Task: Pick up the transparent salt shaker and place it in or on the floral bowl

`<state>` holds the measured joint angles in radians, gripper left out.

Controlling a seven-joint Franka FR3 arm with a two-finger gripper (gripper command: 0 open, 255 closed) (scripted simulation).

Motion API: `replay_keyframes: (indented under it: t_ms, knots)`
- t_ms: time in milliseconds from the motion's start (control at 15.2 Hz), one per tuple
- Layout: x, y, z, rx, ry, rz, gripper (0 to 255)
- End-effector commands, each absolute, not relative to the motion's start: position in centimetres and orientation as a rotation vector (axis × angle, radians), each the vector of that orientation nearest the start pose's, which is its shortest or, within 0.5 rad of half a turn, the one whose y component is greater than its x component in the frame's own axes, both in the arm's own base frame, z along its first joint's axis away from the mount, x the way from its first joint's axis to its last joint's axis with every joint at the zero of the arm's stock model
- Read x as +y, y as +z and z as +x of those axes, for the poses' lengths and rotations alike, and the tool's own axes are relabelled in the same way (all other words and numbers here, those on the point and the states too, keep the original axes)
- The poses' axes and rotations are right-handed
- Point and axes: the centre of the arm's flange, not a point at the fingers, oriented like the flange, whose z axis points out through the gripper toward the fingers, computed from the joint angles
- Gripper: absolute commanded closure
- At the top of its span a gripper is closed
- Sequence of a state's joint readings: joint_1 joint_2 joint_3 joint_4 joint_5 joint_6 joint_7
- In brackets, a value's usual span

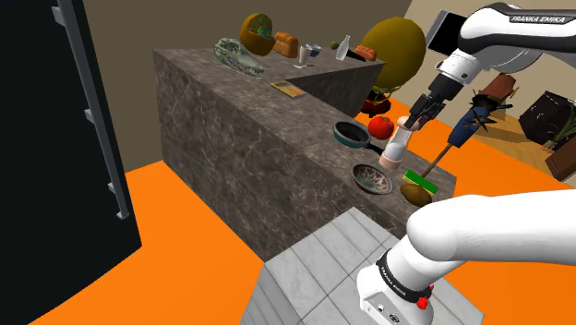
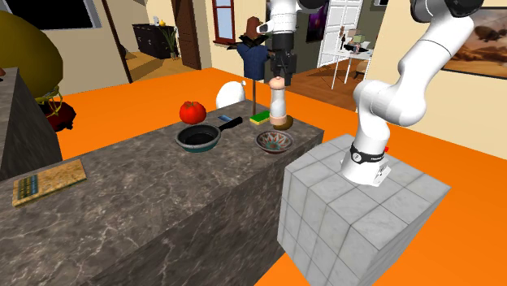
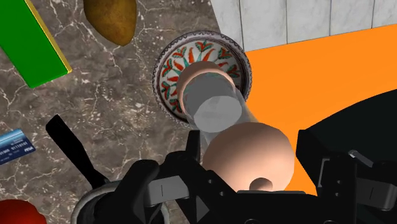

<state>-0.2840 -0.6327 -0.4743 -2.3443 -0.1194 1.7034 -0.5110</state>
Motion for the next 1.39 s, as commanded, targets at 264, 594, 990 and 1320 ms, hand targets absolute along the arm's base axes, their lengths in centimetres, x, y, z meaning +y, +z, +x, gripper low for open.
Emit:
replay_keyframes:
  t_ms: [264,594,990,1320]
  knots:
    - [-28.3,49.7,24.7,0.205,-0.057,-2.972,255]
    - [-28.3,47.0,24.7,0.205,-0.057,-2.972,255]
    - [-28.3,44.5,24.7,0.205,-0.057,-2.972,255]
    - [-28.3,44.5,24.7,0.205,-0.057,-2.972,255]
